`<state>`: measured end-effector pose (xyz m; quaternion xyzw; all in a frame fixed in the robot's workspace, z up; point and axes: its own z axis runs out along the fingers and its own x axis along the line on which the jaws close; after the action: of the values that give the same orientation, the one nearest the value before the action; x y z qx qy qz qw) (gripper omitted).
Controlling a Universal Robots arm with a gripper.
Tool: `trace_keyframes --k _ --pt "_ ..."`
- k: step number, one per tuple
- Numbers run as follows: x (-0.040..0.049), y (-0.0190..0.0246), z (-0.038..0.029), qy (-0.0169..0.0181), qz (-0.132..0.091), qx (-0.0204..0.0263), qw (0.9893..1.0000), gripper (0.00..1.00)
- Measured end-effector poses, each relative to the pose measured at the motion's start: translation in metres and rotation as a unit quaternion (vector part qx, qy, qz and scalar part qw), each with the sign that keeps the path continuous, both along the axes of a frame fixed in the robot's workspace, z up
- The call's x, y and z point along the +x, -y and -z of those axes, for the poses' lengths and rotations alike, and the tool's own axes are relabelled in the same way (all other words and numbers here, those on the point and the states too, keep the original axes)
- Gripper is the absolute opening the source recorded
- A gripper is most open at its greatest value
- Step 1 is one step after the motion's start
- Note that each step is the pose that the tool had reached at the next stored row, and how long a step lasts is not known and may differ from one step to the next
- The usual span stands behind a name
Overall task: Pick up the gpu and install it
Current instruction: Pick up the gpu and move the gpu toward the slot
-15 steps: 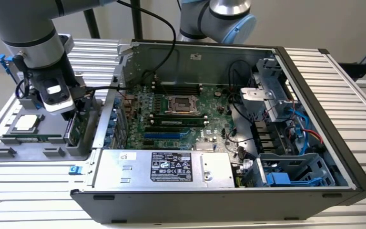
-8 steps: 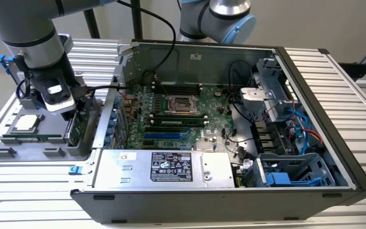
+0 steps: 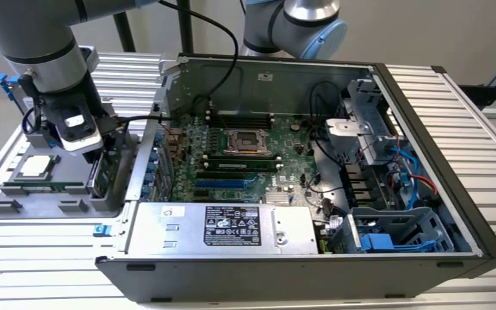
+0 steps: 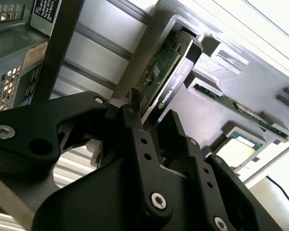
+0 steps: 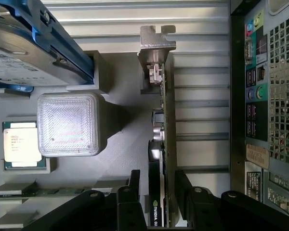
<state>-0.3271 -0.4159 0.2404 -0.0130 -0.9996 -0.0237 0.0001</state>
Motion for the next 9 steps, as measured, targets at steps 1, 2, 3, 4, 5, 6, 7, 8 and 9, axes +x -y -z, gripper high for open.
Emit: trace_keyframes --k 1,2,3,4,5,6,7,8,9 --pt "0.0 0.0 0.0 0.0 -0.002 0.0 1.0 1.0" --pt "-0.0001 0.0 0.0 0.0 -0.006 0.0 1.0 1.0" --pt "-0.0001 0.0 0.0 0.0001 -0.009 0.0 1.0 1.0" --pt "-0.0001 0.0 0.0 0.0 -0.012 0.0 0.9999 1.0" --pt "-0.0002 0.0 0.0001 0.0001 -0.013 0.0 0.9999 1.0" --pt "-0.0003 0.0 0.0001 0.0001 -0.014 0.0 0.9999 1.0" --pt "-0.0004 0.0 0.0001 0.0001 -0.014 0.0001 0.9999 1.0" --pt "-0.0006 0.0 0.0001 0.0001 -0.014 0.0 0.9999 1.0" --pt "-0.0008 0.0 0.0001 0.0001 -0.014 0.0 0.9999 1.0"
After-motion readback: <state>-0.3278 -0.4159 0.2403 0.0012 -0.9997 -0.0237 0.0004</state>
